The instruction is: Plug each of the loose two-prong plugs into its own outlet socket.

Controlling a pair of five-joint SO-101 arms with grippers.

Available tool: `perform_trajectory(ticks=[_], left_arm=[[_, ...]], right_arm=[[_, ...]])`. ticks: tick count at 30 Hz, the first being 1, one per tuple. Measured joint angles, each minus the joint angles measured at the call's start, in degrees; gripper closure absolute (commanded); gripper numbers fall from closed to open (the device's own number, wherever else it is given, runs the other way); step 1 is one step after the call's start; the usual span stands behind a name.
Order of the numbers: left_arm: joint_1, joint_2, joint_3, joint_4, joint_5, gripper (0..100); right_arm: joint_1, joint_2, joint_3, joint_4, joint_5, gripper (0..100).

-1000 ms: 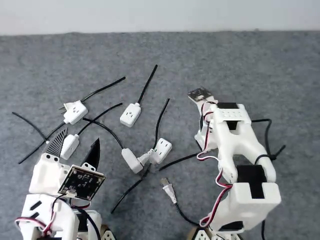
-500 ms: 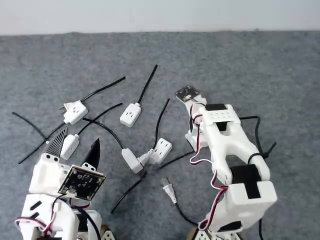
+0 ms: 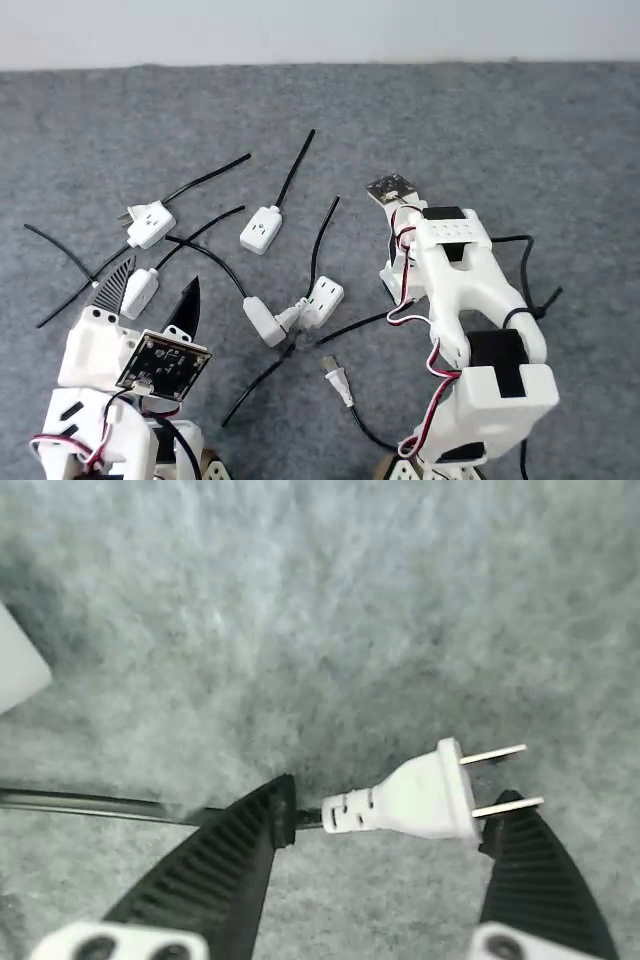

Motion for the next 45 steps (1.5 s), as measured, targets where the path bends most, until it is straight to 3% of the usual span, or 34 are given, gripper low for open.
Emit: perform_trajectory(ticks=[22, 28, 34, 45], left_arm=[[0.0, 0.0, 0.0, 1.9, 0.0, 74], [0.0, 0.0, 0.0, 1.9, 0.0, 74], [0.0, 0.0, 0.0, 1.9, 0.0, 74], [0.0, 0.0, 0.0, 1.9, 0.0, 74]], right_arm=[[0.1, 2.8, -0.6, -5.5, -37.6, 70.7], [-0.8, 5.3, -2.1, -4.3, -38.6, 73.2], [-0.6, 6.3, -4.5, -1.4, -38.6, 99.7], [-0.4, 6.3, -4.7, -0.7, -34.2, 99.0]])
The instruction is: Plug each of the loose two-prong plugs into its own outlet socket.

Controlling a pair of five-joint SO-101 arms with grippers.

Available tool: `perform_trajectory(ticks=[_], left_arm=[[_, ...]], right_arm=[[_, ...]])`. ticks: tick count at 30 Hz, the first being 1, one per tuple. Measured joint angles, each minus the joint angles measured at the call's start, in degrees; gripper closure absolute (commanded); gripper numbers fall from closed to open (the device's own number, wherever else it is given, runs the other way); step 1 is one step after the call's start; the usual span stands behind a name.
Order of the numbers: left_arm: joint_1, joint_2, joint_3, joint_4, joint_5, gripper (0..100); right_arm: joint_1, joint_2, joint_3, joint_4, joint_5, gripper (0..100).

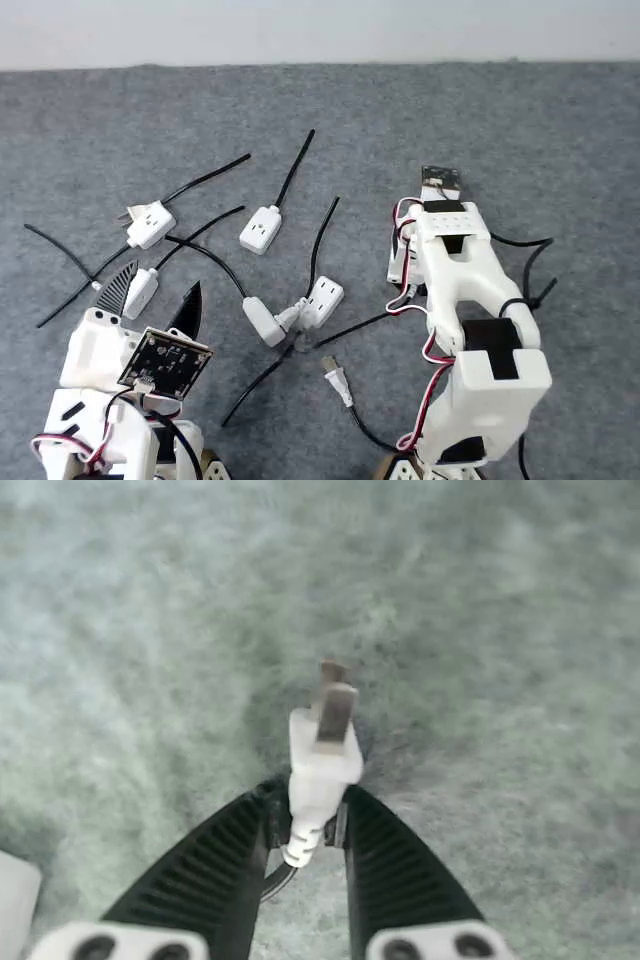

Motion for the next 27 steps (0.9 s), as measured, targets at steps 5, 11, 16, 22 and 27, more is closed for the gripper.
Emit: perform_trajectory(ticks=[5, 11, 16, 22, 27], left_arm=[[0.0, 0.0, 0.0, 0.0, 0.0, 74], [0.1, 0.0, 0.0, 0.0, 0.0, 74], [0.1, 0.0, 0.0, 0.0, 0.0, 74], [0.1, 0.0, 0.0, 0.0, 0.0, 74], [0.1, 0.0, 0.0, 0.0, 0.0, 74]], right_arm=[[-0.1, 0.0, 0.0, 0.3, 3.7, 99.0], [-0.7, -0.4, -0.3, 0.5, 7.9, 99.0], [-2.0, -5.7, 0.4, 2.6, 9.1, 99.0], [-4.7, -17.8, 0.5, 7.0, 9.7, 99.0], [-10.8, -28.7, 0.4, 11.6, 12.5, 99.0]])
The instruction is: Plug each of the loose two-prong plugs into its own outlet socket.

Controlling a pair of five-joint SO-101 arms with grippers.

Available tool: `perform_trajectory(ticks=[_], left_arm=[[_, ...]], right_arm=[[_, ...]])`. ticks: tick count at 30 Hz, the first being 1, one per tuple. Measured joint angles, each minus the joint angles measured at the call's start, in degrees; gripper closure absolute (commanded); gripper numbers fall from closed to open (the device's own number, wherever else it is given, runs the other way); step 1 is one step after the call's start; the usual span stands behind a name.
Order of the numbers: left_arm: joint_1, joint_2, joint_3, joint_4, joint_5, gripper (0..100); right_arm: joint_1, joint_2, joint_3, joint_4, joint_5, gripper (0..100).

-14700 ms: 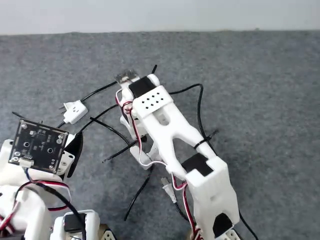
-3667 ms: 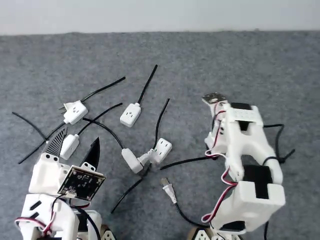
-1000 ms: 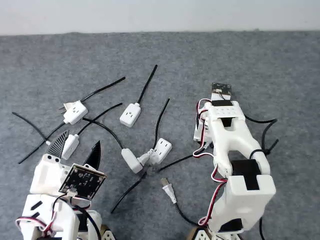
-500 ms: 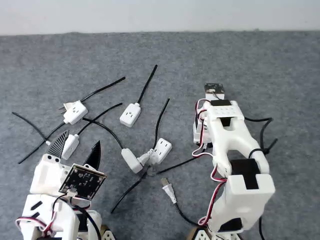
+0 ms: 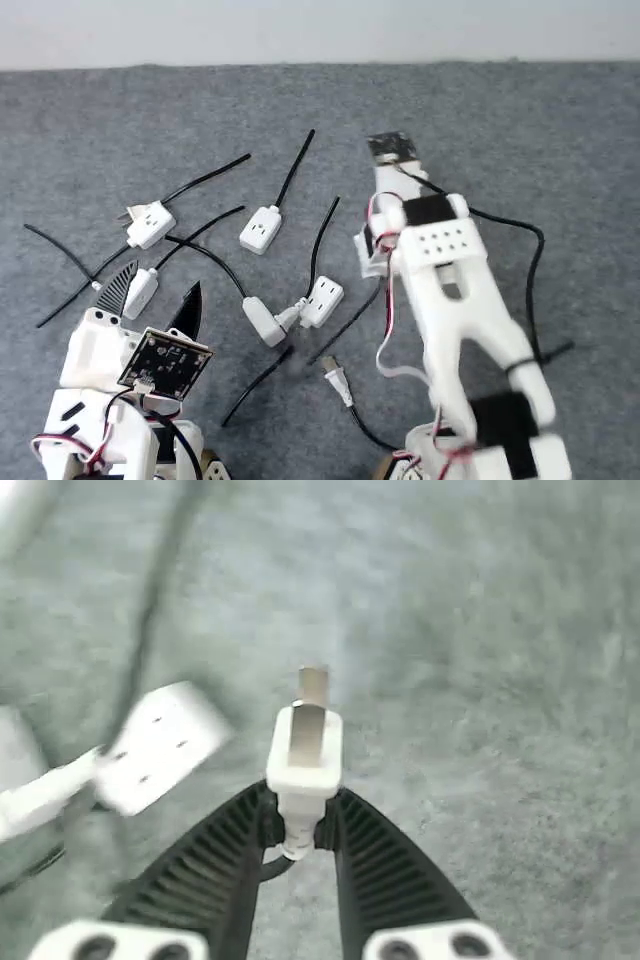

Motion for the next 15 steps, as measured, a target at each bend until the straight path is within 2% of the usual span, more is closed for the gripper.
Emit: perform_trajectory(ticks=[11, 15], left_arm=[[0.1, 0.0, 0.0, 0.0, 1.3, 74], [2.8, 0.0, 0.0, 0.0, 1.8, 74]], right_arm=[[-2.9, -25.1, 0.0, 6.2, 10.8, 99.0], [-6.1, -32.4, 0.0, 6.7, 14.8, 99.0]])
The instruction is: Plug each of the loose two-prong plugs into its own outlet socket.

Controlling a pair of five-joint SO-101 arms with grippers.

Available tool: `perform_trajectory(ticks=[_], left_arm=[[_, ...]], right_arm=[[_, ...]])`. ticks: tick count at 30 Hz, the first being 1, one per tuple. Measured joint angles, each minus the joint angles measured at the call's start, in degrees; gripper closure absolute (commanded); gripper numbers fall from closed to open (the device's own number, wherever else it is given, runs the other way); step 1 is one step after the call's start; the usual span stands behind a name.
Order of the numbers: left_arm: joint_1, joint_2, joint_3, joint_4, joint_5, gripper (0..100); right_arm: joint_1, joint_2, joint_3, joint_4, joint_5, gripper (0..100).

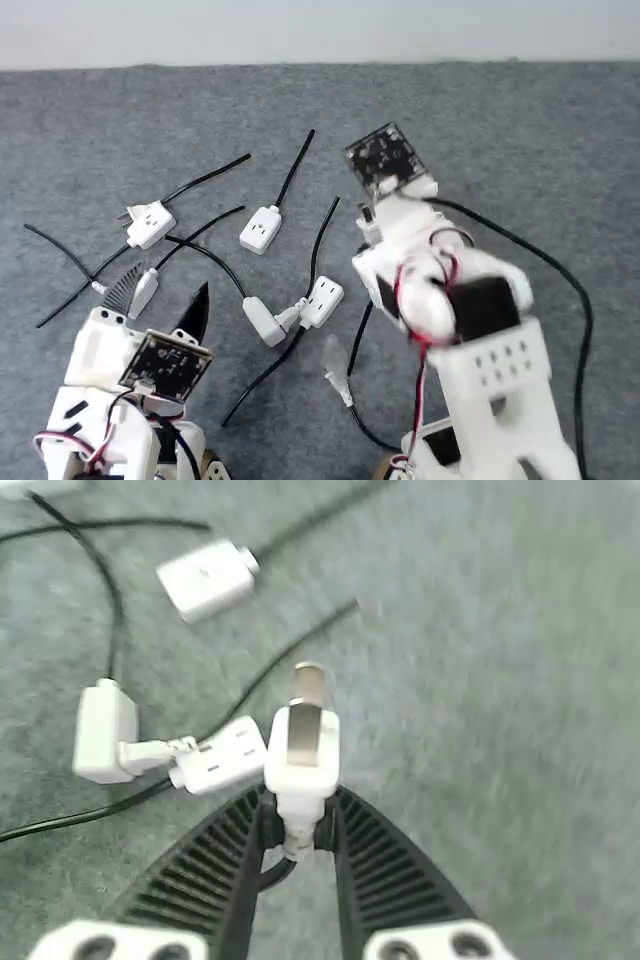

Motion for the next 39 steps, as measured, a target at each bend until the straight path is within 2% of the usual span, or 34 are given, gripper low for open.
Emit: perform_trajectory(ticks=[6, 11, 20, 29, 39], left_arm=[[4.3, 0.0, 0.0, -5.2, 4.1, 74], [8.7, 0.0, 0.0, -8.6, 7.6, 74], [19.1, 0.0, -3.1, -9.5, 9.5, 74], [27.0, 0.0, -7.5, -9.5, 9.8, 74], [31.7, 0.0, -7.7, -9.5, 9.8, 74]], right_arm=[[-8.0, -8.4, 0.0, 4.4, 5.5, 99.0], [-12.4, -13.9, 0.0, 6.9, 6.7, 99.1], [-23.8, -16.5, 1.8, 8.9, 9.6, 99.1], [-24.9, -16.4, 3.2, 8.9, 12.1, 99.1], [-24.9, -16.4, 3.2, 8.3, 13.9, 99.1]])
